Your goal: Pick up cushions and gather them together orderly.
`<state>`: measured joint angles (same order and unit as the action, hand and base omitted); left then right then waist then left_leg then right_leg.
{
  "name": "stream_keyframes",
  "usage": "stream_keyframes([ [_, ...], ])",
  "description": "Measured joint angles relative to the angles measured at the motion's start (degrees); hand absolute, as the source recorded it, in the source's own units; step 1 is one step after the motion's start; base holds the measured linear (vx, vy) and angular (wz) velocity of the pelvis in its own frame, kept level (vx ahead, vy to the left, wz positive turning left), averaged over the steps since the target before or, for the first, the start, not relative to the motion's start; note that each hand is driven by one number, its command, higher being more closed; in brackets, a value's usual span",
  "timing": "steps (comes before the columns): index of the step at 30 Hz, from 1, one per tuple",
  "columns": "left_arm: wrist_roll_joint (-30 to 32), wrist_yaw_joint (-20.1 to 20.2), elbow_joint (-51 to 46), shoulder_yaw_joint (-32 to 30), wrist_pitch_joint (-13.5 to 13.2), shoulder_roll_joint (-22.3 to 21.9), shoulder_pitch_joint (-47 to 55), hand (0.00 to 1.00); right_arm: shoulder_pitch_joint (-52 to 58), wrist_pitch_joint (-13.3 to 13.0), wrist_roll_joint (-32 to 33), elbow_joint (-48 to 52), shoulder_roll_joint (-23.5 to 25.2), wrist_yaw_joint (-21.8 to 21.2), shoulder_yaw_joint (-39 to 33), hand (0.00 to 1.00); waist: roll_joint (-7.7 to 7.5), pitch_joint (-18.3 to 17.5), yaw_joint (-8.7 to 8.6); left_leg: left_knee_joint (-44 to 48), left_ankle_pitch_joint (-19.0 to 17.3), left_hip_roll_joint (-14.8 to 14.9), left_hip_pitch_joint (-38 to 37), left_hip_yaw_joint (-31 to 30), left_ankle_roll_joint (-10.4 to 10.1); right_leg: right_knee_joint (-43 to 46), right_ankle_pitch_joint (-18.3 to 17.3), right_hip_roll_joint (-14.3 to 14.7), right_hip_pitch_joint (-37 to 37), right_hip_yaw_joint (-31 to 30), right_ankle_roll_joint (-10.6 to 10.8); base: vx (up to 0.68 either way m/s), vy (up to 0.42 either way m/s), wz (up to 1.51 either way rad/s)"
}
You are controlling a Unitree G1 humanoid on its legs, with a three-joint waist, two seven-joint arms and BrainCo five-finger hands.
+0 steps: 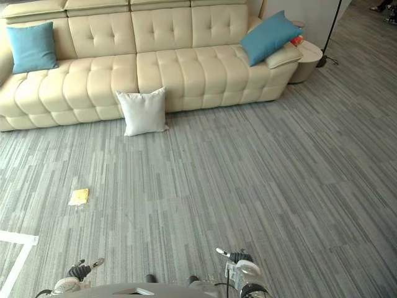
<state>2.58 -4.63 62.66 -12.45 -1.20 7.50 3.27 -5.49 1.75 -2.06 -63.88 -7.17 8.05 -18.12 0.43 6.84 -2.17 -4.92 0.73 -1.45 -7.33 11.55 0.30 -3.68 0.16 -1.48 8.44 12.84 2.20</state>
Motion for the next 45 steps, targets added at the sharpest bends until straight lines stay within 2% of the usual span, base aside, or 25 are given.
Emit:
stream_keyframes([
  [17,1.5,0.1,0.9,1.3,0.0,-1.8,1.4,0.00,1.3,0.0,-2.9,-0.2,2.2,-0.5,2.3,0.00,-0.53,0.6,0.23,0.0,-0.1,-0.1,0.2,0.3,-0.1,-0.3,0.0,-0.1,0.0,-0.2,0.0,0.00,-0.002,0.00],
  [31,1.3,0.1,0.9,1.9,0.0,-1.7,1.3,0.00,2.7,0.1,-2.8,-0.1,2.2,-0.5,4.4,0.00,-0.71,1.0,0.70,0.0,-1.1,0.0,1.2,2.1,0.0,-0.7,-0.1,0.0,-1.6,-1.9,0.1,0.00,-0.008,-0.07],
  [37,0.9,0.0,0.9,2.5,0.1,-1.2,0.3,0.00,2.6,0.2,-2.8,0.0,2.5,-0.5,4.6,0.00,-1.32,1.6,1.04,0.1,-1.9,-0.1,2.5,3.0,0.0,-0.8,-0.2,0.0,-3.2,-2.9,0.4,0.03,-0.017,-0.09],
  [40,0.5,0.0,0.9,2.6,0.1,-0.9,-0.4,0.00,2.0,0.3,-2.8,0.2,2.7,-0.5,4.6,0.00,-1.53,1.9,1.72,0.6,-3.0,-0.1,4.4,4.5,0.3,0.1,-0.6,-0.1,-6.0,-4.3,0.9,0.04,0.001,-0.23],
  [41,-0.1,0.0,0.9,2.7,0.1,-0.8,-0.6,0.00,1.8,0.4,-2.8,0.3,2.8,-0.5,4.5,0.00,-1.60,2.2,1.63,2.9,-4.6,0.1,5.7,4.7,0.5,1.4,-1.2,-0.5,-6.9,-4.4,1.7,0.11,0.046,-0.19],
  [43,-0.3,0.0,0.8,3.1,0.1,-0.7,-0.8,0.00,2.0,0.5,-2.7,0.7,2.8,-0.5,4.3,0.00,-1.41,3.2,1.74,8.5,-8.5,0.7,7.2,5.6,0.8,6.5,-3.9,-1.2,-8.7,-4.4,2.8,0.14,0.066,-0.25],
  [45,-0.8,0.0,0.8,3.8,0.0,-0.8,-0.8,0.00,2.2,0.4,-2.6,2.2,2.5,-0.5,3.8,0.00,-0.37,3.8,1.45,13.6,-13.1,1.3,7.8,5.8,1.5,18.5,-8.2,-2.7,-12.5,-2.8,4.6,0.10,0.098,-0.19],
])
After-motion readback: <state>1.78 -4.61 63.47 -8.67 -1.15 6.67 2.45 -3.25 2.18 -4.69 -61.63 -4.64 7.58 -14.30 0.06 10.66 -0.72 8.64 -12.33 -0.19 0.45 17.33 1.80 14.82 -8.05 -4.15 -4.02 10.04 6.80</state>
